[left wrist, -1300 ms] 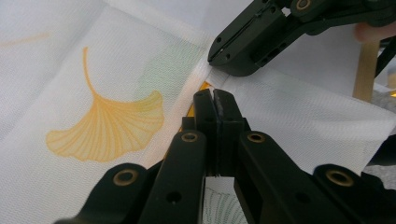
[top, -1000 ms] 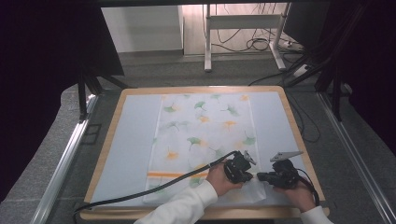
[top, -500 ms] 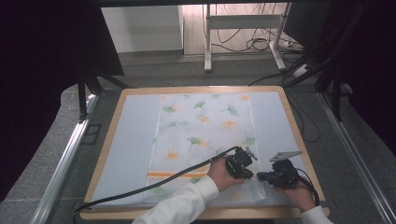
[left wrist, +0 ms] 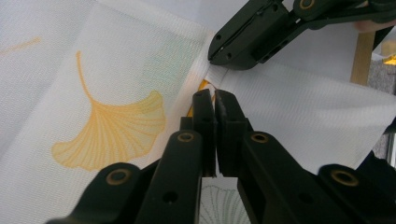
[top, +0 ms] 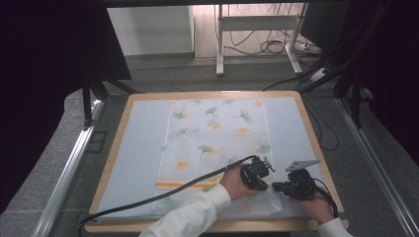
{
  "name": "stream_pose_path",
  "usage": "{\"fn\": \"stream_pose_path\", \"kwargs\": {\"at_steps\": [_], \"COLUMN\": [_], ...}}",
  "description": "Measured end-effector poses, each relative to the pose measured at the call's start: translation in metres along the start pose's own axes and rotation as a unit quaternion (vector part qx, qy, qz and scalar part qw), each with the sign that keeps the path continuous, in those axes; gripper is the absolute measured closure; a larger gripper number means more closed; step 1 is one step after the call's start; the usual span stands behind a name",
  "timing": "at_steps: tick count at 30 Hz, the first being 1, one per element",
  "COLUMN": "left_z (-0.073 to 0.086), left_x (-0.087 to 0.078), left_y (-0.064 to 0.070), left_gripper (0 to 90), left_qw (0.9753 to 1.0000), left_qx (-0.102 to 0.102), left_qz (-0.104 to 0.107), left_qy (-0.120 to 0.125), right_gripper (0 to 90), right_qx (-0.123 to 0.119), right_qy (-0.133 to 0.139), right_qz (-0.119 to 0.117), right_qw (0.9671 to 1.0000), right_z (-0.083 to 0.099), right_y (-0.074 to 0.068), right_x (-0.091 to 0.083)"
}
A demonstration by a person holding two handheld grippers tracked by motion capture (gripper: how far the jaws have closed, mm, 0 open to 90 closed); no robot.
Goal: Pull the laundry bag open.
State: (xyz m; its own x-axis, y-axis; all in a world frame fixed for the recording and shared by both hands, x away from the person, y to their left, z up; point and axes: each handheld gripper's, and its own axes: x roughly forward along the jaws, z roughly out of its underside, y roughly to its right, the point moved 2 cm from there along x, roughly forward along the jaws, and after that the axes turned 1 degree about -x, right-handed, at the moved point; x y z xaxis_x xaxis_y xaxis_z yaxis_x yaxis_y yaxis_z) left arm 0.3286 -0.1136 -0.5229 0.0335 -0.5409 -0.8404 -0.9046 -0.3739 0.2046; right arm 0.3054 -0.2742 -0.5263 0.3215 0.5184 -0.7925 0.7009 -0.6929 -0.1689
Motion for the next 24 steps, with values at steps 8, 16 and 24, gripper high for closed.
{"fn": "stream_pose_path", "kwargs": {"at_steps": [8,16,24], "left_z": [-0.0009,-0.0002,0.0028], "left_x": [-0.0001,0.0002,-0.0018], "left_y": [-0.0047,0.0002,0.0023], "left_gripper": [90.0,90.0,90.0], "left_qw": [0.9999,1.0,0.9992], "left_qx": [-0.005,-0.002,-0.034], "left_qz": [0.012,-0.007,-0.019], "left_qy": [-0.007,-0.002,0.0], "right_gripper": [89.7,89.7,89.8], "right_qx": [0.002,0.003,0.001], "right_qy": [0.001,0.002,0.0], "right_qz": [-0.001,-0.001,0.005], "right_qw": [1.0,1.0,1.0], "right_z": [0.0001,0.0002,0.0001], "right_y": [0.0002,0.0003,-0.0012], "right_x": [0.0002,0.0003,0.0003]}}
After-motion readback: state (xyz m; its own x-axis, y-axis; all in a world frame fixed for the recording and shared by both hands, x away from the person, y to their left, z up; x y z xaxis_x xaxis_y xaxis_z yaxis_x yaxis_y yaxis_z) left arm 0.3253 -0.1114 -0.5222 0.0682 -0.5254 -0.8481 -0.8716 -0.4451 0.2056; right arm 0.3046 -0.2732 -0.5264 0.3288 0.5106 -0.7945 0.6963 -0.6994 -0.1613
